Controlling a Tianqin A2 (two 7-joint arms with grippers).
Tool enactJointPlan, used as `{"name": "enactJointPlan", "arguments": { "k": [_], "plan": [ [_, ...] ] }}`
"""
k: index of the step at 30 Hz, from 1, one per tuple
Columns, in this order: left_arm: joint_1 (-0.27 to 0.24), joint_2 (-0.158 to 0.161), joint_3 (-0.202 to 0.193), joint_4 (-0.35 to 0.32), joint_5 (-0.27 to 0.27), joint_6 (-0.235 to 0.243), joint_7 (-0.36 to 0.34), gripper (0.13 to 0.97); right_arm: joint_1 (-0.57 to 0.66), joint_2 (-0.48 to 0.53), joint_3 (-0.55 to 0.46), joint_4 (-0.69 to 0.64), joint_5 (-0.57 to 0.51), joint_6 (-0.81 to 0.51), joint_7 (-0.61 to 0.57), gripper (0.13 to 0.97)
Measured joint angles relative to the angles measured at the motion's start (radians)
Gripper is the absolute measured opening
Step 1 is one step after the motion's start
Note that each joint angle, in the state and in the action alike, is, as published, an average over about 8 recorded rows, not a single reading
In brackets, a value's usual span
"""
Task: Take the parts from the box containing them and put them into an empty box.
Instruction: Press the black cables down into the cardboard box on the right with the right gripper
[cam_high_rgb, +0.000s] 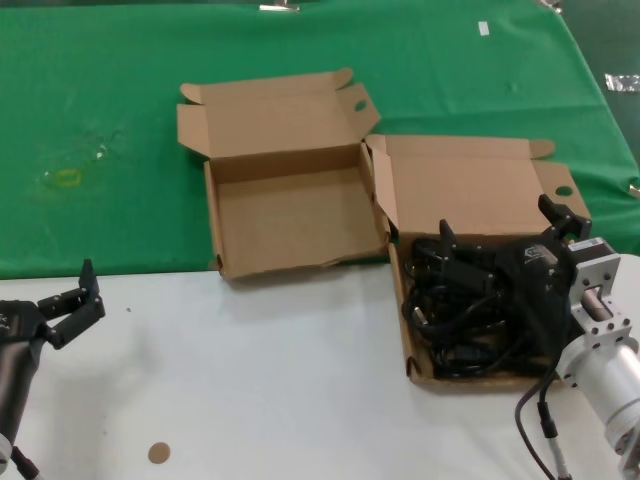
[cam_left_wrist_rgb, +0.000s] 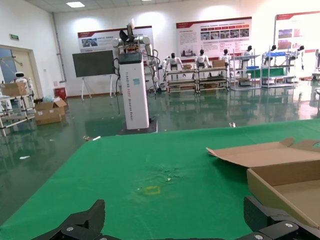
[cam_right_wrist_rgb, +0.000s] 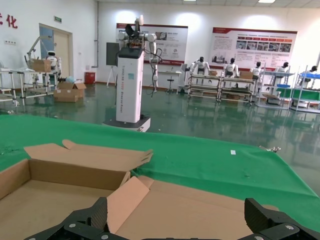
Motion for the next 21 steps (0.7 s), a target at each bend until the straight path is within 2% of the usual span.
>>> {"name": "enactJointPlan", "arguments": {
  "k": [14, 21],
  "plan": [
    [0.000, 0.000, 0.000, 0.000, 0.000, 0.000, 0.000, 0.957, 0.000, 0.006, -0.006, 0.001, 0.004, 0.005, 0.003, 0.966],
    [0.000, 0.000, 0.000, 0.000, 0.000, 0.000, 0.000, 0.895, 0.004, 0.090, -0.070, 0.008, 0.053, 0.055, 0.014, 0.966]
  ]
}}
